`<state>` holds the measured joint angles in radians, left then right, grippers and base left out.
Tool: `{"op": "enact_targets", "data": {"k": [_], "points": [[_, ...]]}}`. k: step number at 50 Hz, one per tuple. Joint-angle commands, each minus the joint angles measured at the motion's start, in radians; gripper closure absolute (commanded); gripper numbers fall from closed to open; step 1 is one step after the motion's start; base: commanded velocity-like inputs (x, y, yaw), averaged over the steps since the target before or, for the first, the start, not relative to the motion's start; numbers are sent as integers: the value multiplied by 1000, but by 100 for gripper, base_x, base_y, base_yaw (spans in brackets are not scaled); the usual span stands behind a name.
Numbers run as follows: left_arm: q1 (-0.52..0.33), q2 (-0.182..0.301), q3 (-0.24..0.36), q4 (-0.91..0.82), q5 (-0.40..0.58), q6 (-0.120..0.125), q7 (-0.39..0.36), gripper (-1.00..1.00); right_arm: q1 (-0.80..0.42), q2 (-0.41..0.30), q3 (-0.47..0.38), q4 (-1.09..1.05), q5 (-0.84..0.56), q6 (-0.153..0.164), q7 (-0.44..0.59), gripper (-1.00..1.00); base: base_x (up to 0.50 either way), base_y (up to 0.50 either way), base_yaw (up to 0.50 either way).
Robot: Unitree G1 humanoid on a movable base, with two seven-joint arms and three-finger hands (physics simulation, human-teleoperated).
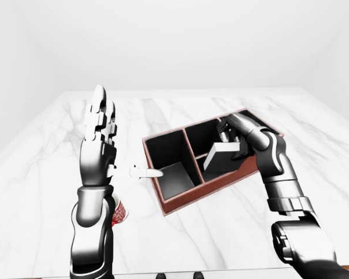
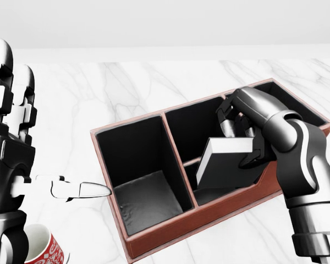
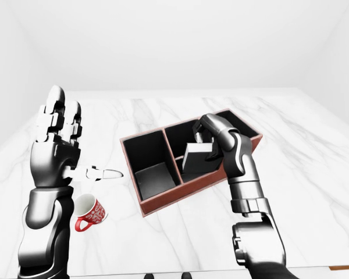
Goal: Pick up the book and place it in the back compartment of the caddy.
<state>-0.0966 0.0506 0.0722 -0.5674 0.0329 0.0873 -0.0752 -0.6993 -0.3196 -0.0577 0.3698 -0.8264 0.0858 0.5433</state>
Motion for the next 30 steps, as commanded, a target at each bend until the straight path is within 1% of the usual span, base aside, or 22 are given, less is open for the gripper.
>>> {"op": "enact_targets", "data": {"k": [1, 13, 14, 19, 23, 24, 26, 27, 30], "points": [[2, 1, 0, 2, 3, 0, 0, -100, -3, 2, -11, 2, -13, -16, -22, 100, 0, 0, 0], [1, 0, -1, 6, 8, 0, -2, -100, -12, 0, -13, 3, -10, -28, -32, 100, 0, 0, 0], [0, 0, -1, 6, 9, 0, -1, -100, -16, -1, -13, 25, -8, -41, -47, 100, 0, 0, 0], [1, -1, -2, 10, 10, 0, -1, -100, -20, -3, -13, 22, -6, -43, -52, 100, 0, 0, 0], [-1, -1, -2, 10, 9, 0, -1, -100, -24, -5, -14, 31, -5, -51, -64, 100, 0, 0, 0], [-1, -1, -2, 5, 9, 0, -1, -100, -26, -5, -14, 42, -5, -57, -72, 100, 0, 0, 0], [-1, -1, -2, 3, 9, 0, -1, -100, -25, -5, -13, 33, -6, -53, -70, 100, 0, 0, 0], [-1, -1, -2, 4, 9, 0, -1, -100, -26, -6, -12, 41, -7, -60, -78, 100, 0, 0, 0], [0, -1, -2, 3, 10, 0, 0, -100, -26, -8, -13, 48, -7, -67, -86, 100, 0, 0, 0]]}}
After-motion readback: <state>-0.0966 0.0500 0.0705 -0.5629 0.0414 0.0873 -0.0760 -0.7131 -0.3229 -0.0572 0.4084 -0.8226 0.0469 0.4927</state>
